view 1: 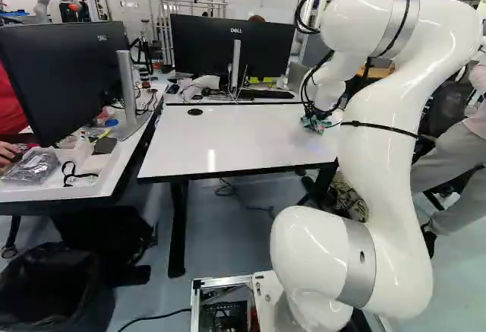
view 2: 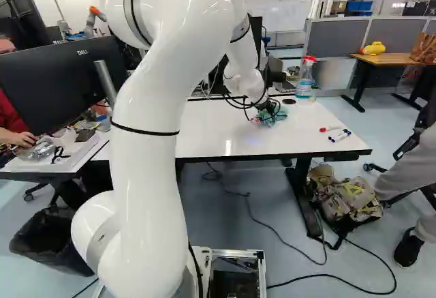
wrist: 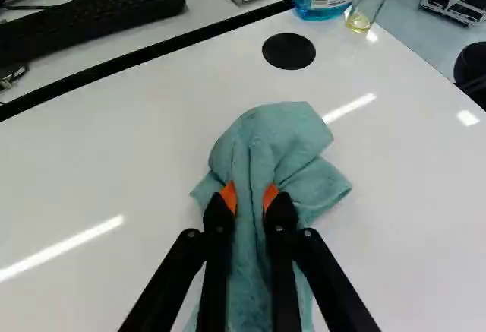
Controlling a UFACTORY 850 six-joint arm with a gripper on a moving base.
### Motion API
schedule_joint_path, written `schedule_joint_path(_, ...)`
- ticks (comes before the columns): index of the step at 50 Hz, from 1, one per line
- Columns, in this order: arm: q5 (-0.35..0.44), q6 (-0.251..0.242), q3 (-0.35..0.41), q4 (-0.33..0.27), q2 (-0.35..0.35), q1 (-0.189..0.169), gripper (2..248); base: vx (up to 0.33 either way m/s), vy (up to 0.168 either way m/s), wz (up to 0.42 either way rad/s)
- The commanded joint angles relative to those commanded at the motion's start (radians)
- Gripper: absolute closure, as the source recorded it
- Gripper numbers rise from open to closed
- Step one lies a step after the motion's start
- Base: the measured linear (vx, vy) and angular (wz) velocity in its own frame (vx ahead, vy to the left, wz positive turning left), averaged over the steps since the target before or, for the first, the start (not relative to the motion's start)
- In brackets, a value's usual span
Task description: Clean the table with the green towel
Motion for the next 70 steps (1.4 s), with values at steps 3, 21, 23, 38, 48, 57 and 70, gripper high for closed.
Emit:
schedule_joint_path(3, 0.000, 0.000, 0.012, 0.000, 0.009, 0.006, 195, 0.000, 0.000, 0.000)
schedule_joint_path(21, 0.000, 0.000, 0.083, 0.000, 0.062, 0.045, 195, 0.000, 0.000, 0.000)
schedule_joint_path(23, 0.000, 0.000, 0.091, 0.000, 0.068, 0.050, 195, 0.000, 0.000, 0.000)
schedule_joint_path(38, 0.000, 0.000, 0.155, 0.000, 0.119, 0.078, 195, 0.000, 0.000, 0.000)
schedule_joint_path(48, 0.000, 0.000, 0.208, 0.000, 0.160, 0.089, 195, 0.000, 0.000, 0.000)
schedule_joint_path(57, 0.000, 0.000, 0.253, 0.000, 0.196, 0.084, 195, 0.000, 0.000, 0.000)
schedule_joint_path(70, 0.000, 0.000, 0.269, 0.000, 0.209, 0.054, 195, 0.000, 0.000, 0.000)
